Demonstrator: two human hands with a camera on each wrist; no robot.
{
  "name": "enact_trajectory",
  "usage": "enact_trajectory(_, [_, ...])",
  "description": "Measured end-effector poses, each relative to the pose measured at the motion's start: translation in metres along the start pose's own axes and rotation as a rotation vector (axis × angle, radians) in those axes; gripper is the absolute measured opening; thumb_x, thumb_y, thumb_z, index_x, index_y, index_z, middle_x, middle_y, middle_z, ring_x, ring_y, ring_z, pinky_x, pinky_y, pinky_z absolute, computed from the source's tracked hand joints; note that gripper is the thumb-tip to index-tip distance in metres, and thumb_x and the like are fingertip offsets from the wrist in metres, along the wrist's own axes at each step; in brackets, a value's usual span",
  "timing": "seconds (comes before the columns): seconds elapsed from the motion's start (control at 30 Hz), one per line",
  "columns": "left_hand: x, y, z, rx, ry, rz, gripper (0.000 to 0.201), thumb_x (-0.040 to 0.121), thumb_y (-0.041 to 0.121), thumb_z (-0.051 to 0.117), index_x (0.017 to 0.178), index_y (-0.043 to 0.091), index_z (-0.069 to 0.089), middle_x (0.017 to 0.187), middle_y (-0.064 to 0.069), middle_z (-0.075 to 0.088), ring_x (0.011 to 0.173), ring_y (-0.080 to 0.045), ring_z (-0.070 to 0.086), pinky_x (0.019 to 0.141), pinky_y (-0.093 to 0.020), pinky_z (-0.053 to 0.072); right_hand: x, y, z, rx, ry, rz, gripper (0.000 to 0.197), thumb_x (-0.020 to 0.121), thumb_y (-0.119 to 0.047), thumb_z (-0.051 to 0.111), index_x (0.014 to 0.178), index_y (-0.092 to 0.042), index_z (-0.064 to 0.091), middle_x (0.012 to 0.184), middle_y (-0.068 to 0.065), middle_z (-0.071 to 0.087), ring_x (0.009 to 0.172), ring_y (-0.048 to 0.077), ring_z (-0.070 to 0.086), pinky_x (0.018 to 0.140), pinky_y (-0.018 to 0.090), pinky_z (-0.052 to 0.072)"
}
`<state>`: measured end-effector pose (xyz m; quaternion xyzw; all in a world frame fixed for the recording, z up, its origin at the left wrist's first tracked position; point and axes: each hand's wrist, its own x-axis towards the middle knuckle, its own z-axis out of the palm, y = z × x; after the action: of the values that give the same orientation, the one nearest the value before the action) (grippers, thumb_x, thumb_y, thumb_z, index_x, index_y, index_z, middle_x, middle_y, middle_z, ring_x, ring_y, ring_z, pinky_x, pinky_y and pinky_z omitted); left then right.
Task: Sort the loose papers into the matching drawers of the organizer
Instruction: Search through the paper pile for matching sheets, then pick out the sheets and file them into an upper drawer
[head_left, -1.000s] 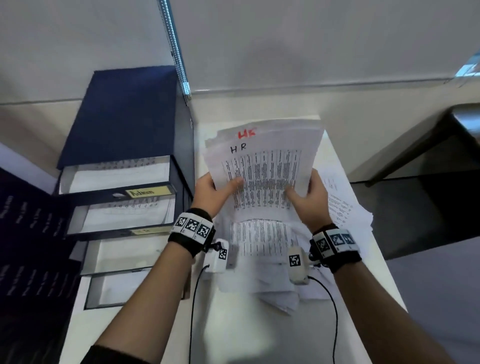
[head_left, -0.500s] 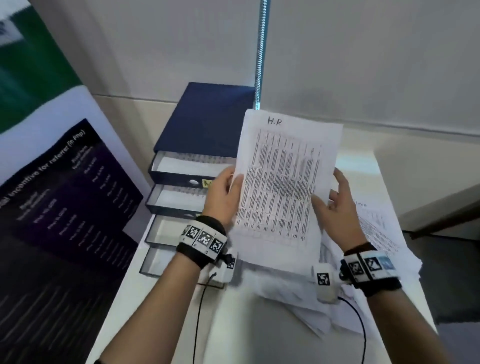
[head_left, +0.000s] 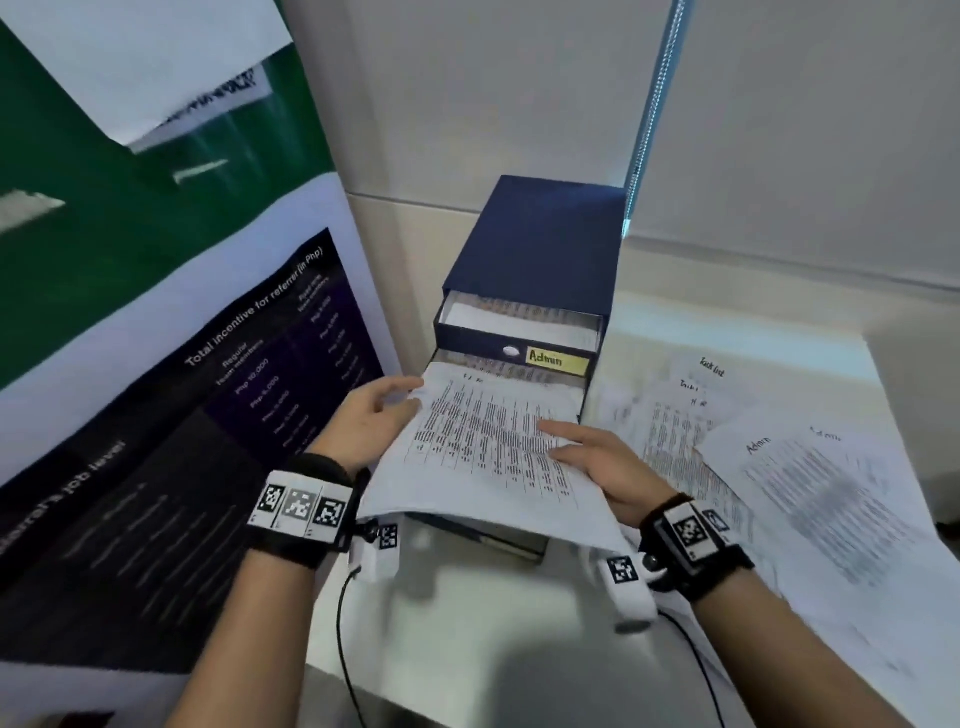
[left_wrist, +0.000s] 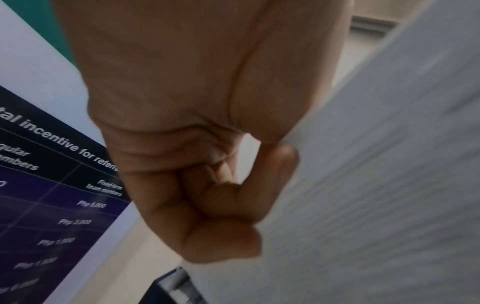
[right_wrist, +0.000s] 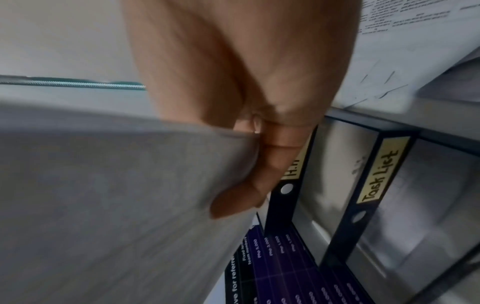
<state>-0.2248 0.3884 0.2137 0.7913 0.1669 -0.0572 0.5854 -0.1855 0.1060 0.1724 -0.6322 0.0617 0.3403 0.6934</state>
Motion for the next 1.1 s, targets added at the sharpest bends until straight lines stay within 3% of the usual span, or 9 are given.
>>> enact_trajectory(0.17, [0.011, -0.027, 0.013, -0.024, -0.05, -0.044, 0.014, 0.091, 0.024, 0.069, 0.104, 0.03, 0.07, 0.116, -0.004, 0.07, 0.092, -0.016, 0.066, 0.092, -0.039, 0.051, 0.037, -0.012, -0.009, 0.09, 0.123, -0.015, 0.037, 0.098, -0.002, 0.051, 0.133, -0.012, 0.055, 0.113, 0.018, 0.071, 0.096, 0.029, 0.072, 0.074, 0.035, 0.06])
enact_trajectory(0.27, [0.022, -0.032, 0.026, 0.073, -0.011, -0.013, 0.02, 0.092, 0.018, 0.067, 0.109, 0.027, 0.072, 0.121, 0.0, 0.067, 0.103, -0.014, 0.061, 0.102, -0.041, 0.047, 0.035, -0.018, -0.016, 0.072, 0.16, 0.007, 0.031, 0.097, -0.004, 0.056, 0.128, -0.008, 0.055, 0.104, 0.014, 0.07, 0.067, 0.017, 0.072, 0.054, 0.025, 0.057])
enact_trajectory(0.4, [0.041, -0.034, 0.041, 0.082, 0.178, 0.076, 0.017, 0.093, 0.015, 0.064, 0.106, 0.022, 0.073, 0.115, 0.004, 0.068, 0.111, -0.011, 0.06, 0.099, -0.024, 0.043, 0.019, -0.009, -0.027, -0.033, -0.056, 0.175, 0.017, 0.09, -0.001, 0.066, 0.106, -0.007, 0.063, 0.087, 0.006, 0.07, 0.062, 0.012, 0.066, 0.056, 0.02, 0.057])
enact_trajectory(0.47, [0.05, -0.034, 0.049, 0.159, 0.26, 0.079, 0.016, 0.093, 0.018, 0.064, 0.105, 0.023, 0.073, 0.112, 0.008, 0.066, 0.108, -0.01, 0.058, 0.094, -0.02, 0.039, 0.025, -0.004, -0.029, -0.023, -0.019, 0.167, 0.016, 0.088, 0.005, 0.065, 0.102, -0.002, 0.065, 0.072, 0.006, 0.065, 0.051, 0.009, 0.062, 0.048, 0.015, 0.053])
enact_trajectory(0.57, [0.068, -0.036, 0.065, 0.349, 0.341, 0.167, 0.017, 0.09, 0.021, 0.066, 0.106, 0.025, 0.071, 0.114, -0.001, 0.059, 0.113, -0.024, 0.055, 0.101, -0.035, 0.041, 0.048, -0.006, -0.032, -0.01, 0.155, 0.092, 0.019, 0.087, 0.009, 0.065, 0.105, 0.004, 0.066, 0.061, 0.008, 0.062, 0.045, 0.01, 0.058, 0.045, 0.015, 0.05])
enact_trajectory(0.63, [0.077, -0.037, 0.076, 0.529, 0.379, 0.282, 0.016, 0.088, 0.026, 0.069, 0.103, 0.029, 0.071, 0.114, 0.0, 0.054, 0.113, -0.023, 0.049, 0.103, -0.041, 0.036, 0.064, -0.01, -0.032, 0.019, 0.253, 0.027, 0.014, 0.087, 0.007, 0.066, 0.1, 0.003, 0.069, 0.073, 0.012, 0.067, 0.052, 0.011, 0.063, 0.051, 0.015, 0.053])
enact_trajectory(0.77, [0.085, -0.037, 0.11, 0.693, 0.099, 0.488, 0.021, 0.095, 0.042, 0.056, 0.102, 0.031, 0.072, 0.112, 0.012, 0.064, 0.108, -0.011, 0.053, 0.104, -0.04, 0.026, 0.079, -0.016, -0.036, 0.145, 0.313, -0.091, 0.008, 0.09, 0.002, 0.065, 0.096, 0.002, 0.071, 0.1, 0.017, 0.071, 0.079, 0.019, 0.073, 0.067, 0.017, 0.058])
enact_trajectory(0.93, [0.103, -0.049, 0.148, 0.897, 0.01, 0.404, 0.043, 0.101, 0.049, 0.033, 0.114, 0.029, 0.069, 0.12, 0.011, 0.068, 0.114, -0.013, 0.056, 0.113, -0.043, 0.018, 0.059, 0.008, -0.098, 0.137, 0.214, -0.063, 0.018, 0.098, -0.01, 0.057, 0.105, 0.0, 0.069, 0.102, 0.023, 0.073, 0.088, 0.029, 0.073, 0.08, 0.032, 0.061])
enact_trajectory(1.1, [0.104, -0.018, 0.19, 0.635, 0.001, 0.546, 0.017, 0.095, 0.034, 0.057, 0.09, 0.025, 0.071, 0.09, 0.006, 0.069, 0.085, -0.014, 0.059, 0.086, -0.034, 0.045, 0.035, 0.073, -0.238, -0.122, 0.637, 0.084, 0.018, 0.092, -0.011, 0.066, 0.105, 0.0, 0.071, 0.095, 0.015, 0.073, 0.079, 0.025, 0.068, 0.074, 0.034, 0.06])
